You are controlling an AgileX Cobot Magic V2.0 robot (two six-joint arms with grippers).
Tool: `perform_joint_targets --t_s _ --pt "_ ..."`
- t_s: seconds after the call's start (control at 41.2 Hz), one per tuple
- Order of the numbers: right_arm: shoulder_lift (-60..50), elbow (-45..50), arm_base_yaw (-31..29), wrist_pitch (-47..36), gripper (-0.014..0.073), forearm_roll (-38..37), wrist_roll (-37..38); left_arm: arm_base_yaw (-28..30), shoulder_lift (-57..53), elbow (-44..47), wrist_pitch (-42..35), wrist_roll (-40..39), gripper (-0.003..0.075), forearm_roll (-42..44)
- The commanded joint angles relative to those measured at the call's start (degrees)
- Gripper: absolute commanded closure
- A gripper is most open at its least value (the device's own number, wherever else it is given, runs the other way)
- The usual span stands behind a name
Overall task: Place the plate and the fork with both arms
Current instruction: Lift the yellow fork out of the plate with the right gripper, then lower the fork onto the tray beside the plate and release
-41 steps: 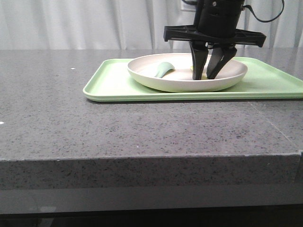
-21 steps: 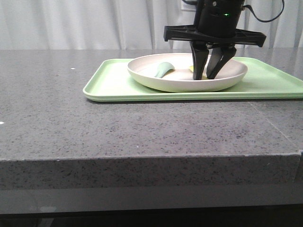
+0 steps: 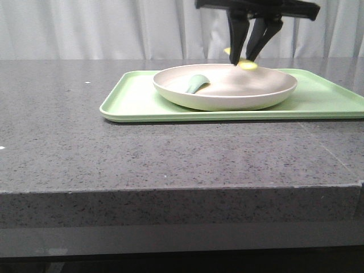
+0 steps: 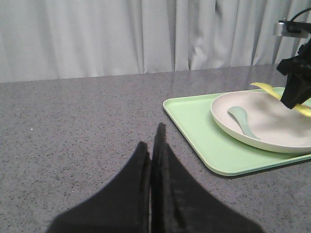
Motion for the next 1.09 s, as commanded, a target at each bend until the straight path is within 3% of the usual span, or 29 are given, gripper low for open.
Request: perform_joint_targets --t_s 0.0,0.68,1.068 --pt "-3.4 -3.8 -2.3 1.9 0.0426 -0.3 -0.7 0.0 0.3 -1.6 -4.6 -0.4 0.0738 0.1" --pt "-3.6 -4.9 -12.8 6.3 0.0426 -0.3 -6.1 0.0 0.3 -1.6 -4.6 -0.4 0.0738 0.1" --pt "-1.8 -4.5 -13.6 7.1 0.0426 -1.1 -7.9 0.0 0.3 -1.6 -4.6 -0.4 0.0738 0.1"
